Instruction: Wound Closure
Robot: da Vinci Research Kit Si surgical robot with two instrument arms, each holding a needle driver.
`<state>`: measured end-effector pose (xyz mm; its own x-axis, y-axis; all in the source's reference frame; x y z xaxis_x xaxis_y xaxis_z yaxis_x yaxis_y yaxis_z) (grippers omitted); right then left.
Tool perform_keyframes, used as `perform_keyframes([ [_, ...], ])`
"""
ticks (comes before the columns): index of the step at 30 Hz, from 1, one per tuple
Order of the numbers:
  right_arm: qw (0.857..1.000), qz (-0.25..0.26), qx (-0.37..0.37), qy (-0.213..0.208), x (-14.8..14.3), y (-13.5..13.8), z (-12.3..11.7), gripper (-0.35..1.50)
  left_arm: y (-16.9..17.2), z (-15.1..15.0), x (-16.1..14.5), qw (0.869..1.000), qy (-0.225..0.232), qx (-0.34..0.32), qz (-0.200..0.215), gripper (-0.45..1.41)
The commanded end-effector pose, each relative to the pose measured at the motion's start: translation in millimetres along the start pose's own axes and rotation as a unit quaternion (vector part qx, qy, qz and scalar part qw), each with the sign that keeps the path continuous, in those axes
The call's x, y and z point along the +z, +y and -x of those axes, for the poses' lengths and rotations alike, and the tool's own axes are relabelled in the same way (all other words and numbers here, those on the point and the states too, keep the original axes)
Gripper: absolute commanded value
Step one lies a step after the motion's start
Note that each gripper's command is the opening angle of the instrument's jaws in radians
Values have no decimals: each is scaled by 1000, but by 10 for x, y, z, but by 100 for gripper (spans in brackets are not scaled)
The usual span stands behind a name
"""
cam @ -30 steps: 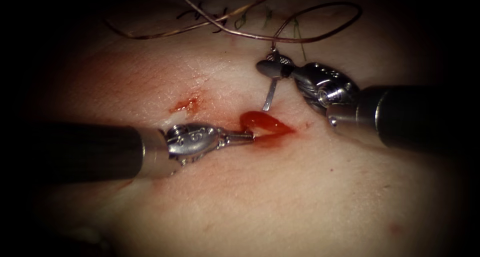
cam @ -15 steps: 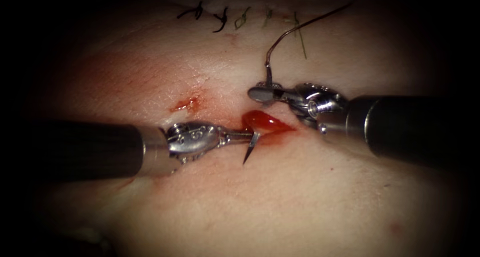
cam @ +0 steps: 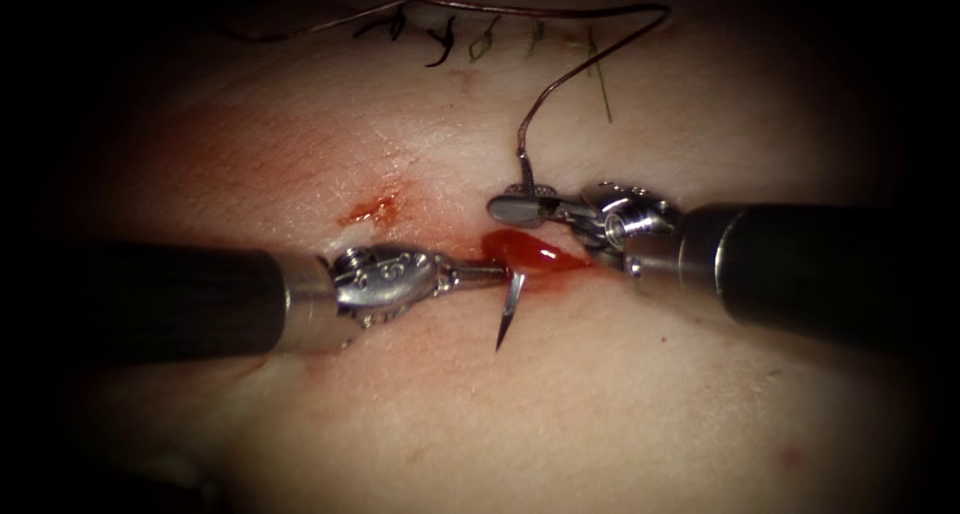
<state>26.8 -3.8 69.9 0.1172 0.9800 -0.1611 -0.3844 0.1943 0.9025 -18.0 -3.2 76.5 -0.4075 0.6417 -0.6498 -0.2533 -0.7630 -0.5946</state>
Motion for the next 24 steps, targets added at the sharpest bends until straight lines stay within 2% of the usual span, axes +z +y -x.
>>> perform_keyframes([
  [1,1000,13,-25,9,7,5,-3,89,2,5,8,1000,0,-1,1,-10],
  [3,997,48,-65,17,5,9,-13,121,2,5,8,1000,0,-1,1,-10],
  [5,992,74,-99,12,4,11,-20,130,2,5,8,1000,0,-1,1,-10],
  [8,986,96,-135,-1,3,14,-26,130,2,6,8,1000,0,-1,1,-10],
  [14,974,121,-193,6,0,3,-42,130,2,6,8,1000,0,-1,1,-10],
  [24,964,140,-223,31,-11,-16,-77,135,3,6,8,1000,0,-1,1,-10],
])
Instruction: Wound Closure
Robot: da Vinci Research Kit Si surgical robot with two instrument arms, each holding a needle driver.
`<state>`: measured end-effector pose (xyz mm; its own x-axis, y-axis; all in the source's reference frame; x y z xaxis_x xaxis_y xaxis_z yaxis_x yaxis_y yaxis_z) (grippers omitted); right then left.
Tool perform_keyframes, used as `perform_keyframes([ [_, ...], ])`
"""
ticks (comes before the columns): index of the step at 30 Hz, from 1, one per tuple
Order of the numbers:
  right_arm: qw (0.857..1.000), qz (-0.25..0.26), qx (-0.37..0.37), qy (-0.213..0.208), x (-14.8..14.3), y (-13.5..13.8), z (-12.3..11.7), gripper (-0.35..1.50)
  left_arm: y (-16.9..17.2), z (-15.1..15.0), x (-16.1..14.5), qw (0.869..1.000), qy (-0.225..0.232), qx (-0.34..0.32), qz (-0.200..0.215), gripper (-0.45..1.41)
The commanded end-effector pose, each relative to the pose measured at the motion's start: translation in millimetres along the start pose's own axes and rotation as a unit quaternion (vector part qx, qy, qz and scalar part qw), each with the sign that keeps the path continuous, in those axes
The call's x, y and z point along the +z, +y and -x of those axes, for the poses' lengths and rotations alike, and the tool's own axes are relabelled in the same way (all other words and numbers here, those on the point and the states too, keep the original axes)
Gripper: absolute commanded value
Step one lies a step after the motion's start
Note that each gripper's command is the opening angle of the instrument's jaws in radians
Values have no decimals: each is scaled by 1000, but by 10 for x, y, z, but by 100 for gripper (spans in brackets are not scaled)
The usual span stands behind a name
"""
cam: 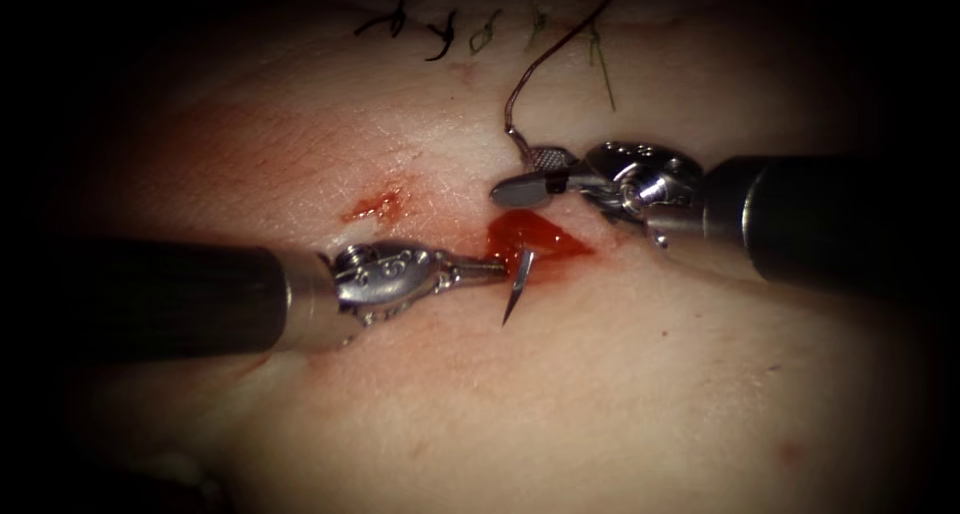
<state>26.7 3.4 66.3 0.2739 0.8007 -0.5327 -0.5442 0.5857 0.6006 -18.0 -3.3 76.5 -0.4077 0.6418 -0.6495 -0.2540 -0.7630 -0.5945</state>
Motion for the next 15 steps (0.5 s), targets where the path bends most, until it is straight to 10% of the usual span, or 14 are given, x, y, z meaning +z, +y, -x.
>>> perform_keyframes([
  [1,1000,3,-8,1,8,-2,-2,135,2,5,8,1000,0,-1,1,-10],
  [15,999,9,-36,8,34,-8,-9,126,2,6,5,1000,0,0,2,-10],
])
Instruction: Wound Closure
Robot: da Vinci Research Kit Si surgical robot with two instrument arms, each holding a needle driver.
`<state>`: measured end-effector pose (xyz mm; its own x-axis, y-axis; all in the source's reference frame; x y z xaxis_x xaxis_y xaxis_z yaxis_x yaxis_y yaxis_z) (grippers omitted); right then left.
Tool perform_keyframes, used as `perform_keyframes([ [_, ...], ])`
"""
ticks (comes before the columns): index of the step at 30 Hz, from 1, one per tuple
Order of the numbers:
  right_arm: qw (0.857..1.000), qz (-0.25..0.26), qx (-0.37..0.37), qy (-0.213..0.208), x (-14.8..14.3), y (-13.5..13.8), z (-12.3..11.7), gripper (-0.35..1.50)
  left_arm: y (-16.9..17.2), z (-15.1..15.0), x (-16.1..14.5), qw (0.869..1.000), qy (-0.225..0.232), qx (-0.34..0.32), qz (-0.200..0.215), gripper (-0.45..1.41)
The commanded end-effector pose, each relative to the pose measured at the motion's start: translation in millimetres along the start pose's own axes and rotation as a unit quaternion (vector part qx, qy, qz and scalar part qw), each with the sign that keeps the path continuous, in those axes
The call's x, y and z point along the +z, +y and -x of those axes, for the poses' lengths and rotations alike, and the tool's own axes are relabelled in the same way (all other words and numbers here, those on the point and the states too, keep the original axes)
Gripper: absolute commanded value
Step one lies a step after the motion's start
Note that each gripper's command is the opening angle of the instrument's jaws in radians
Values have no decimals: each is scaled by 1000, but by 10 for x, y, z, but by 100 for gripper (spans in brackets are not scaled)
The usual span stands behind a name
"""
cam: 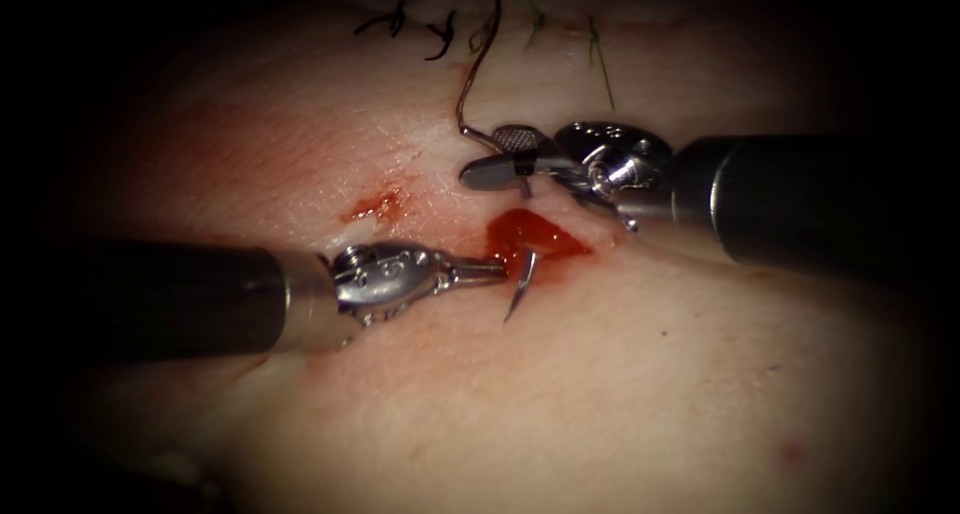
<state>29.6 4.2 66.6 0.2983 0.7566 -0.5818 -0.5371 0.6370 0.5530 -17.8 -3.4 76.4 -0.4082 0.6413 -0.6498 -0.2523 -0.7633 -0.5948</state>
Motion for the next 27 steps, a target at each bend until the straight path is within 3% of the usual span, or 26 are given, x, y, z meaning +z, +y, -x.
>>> perform_keyframes([
  [1,1000,6,-2,-1,8,3,3,126,2,5,7,1000,0,-1,2,-10],
  [8,996,55,-61,-46,3,12,1,146,2,4,8,1000,0,-1,2,-11],
  [23,994,53,-80,-45,5,8,-1,141,3,4,8,1000,0,-1,1,-11],
  [27,995,54,-79,-39,6,9,-2,130,3,4,8,1000,0,-1,1,-11],
])
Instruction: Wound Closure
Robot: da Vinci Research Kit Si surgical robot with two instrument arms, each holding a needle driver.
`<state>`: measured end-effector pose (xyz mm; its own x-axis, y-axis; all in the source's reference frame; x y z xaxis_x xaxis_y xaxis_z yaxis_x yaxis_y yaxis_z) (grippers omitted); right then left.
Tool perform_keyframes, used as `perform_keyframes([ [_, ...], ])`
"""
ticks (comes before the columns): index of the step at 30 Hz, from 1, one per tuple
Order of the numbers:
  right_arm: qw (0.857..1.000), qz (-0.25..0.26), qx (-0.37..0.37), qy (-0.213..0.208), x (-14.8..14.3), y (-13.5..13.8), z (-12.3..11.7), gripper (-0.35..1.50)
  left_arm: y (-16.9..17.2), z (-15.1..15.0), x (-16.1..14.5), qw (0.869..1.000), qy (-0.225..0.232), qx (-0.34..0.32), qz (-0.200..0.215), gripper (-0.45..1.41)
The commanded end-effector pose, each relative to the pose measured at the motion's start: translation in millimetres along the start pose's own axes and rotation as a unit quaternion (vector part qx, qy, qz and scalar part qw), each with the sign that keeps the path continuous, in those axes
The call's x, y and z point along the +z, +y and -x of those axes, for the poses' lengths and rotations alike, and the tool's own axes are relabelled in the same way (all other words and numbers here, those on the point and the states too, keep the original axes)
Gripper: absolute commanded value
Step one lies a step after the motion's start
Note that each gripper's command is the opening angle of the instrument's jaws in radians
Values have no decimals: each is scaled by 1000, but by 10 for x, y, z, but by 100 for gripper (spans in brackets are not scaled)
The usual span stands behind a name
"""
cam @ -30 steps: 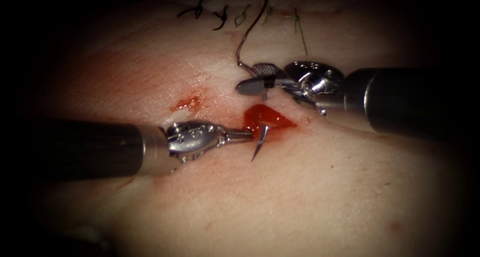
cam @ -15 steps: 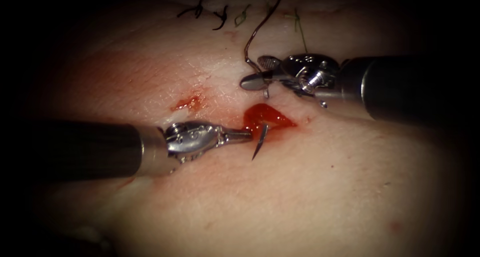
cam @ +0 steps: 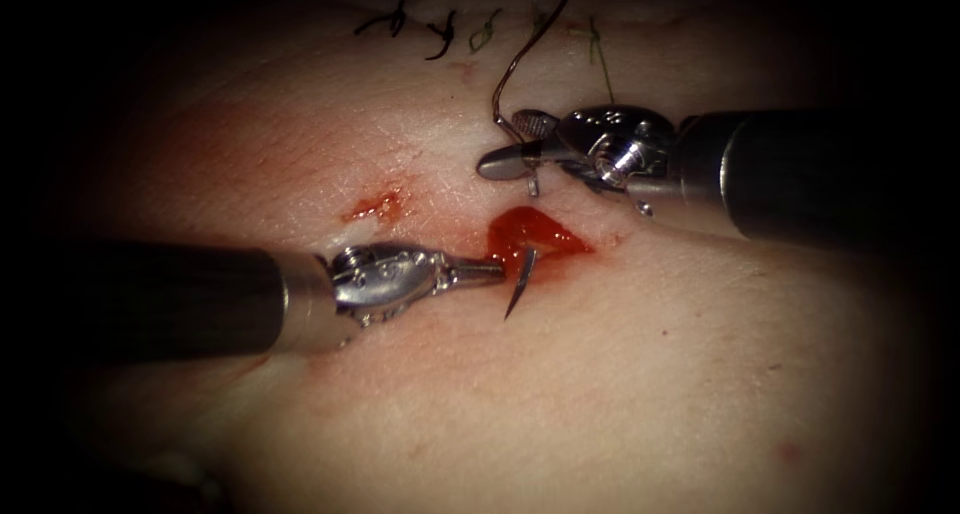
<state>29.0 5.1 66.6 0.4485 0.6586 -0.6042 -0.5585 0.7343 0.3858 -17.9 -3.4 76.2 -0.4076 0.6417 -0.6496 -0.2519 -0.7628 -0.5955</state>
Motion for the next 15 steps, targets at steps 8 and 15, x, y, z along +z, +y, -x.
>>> perform_keyframes([
  [8,999,-35,-7,1,8,2,3,-35,1,5,7,1000,0,-1,2,-11],
  [15,997,-38,59,-25,5,2,6,-35,1,4,6,1000,0,-1,2,-11],
])
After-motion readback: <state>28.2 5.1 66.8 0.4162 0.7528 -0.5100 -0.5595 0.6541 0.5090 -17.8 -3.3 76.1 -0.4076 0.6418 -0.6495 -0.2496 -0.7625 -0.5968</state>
